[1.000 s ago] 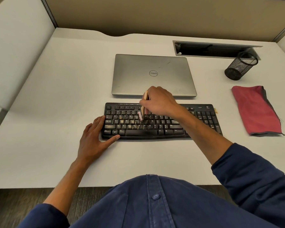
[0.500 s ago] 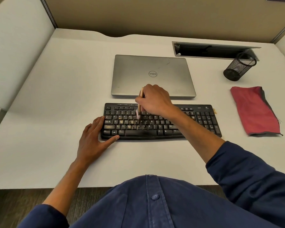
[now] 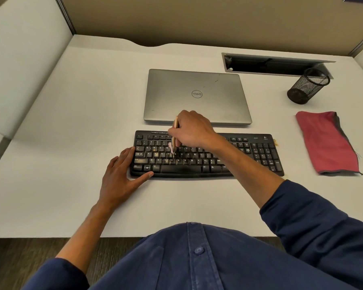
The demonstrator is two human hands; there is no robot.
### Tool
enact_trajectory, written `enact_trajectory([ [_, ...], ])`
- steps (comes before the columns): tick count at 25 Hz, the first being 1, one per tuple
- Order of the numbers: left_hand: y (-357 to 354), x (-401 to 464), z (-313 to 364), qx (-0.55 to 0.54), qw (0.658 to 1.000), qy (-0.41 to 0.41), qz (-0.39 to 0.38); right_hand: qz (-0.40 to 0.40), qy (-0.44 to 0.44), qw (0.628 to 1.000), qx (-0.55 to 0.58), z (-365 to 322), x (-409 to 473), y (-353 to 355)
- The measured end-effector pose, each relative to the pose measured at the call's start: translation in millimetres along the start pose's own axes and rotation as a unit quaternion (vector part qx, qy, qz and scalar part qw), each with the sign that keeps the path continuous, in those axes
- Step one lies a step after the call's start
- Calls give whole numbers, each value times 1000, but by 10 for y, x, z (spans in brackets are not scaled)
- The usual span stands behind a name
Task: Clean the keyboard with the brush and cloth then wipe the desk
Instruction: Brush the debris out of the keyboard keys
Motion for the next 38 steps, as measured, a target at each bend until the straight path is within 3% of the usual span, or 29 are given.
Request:
enact_trajectory([
  [2,-1,3,-6,0,1000,0,-1,-10,5,1000,-10,-30,4,17],
  [5,-7,8,-21,6,1000,-7,3,49,-1,999,-4,-35,33,32],
  [10,-20,1,-42,24,1000,-14,-2,-57,1,998,-1,-20,43,43],
  [14,-32,10,-55,32,999,-7,-10,37,-3,999,0,-21,52,27],
  [18,-22,-3,-38,26,1000,-7,-5,-49,12,999,-1,-67,17,-11],
  [22,-13,-2,-21,27,1000,-7,-3,50,12,999,13,-92,46,-27],
  [27,-24,-1,-37,26,1000,0,-5,-47,12,999,13,-78,24,-41],
  [31,-7,-3,-6,28,1000,-4,-3,37,22,999,-3,-116,1,-26],
  [35,-3,-12,2,26,1000,-2,-2,-49,31,998,-8,-131,-66,-98],
  [38,0,-8,-6,30,1000,2,-9,-28,34,999,2,-136,-56,-55],
])
Point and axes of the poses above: each hand's wrist, its own x-axis towards the middle knuckle, its own y-axis out of the back of the hand, z = x × y, the point moved 2 cm from there along x, towards the middle knuckle, and after that the axes turned 6 degrees about y, right-handed, at the moved point
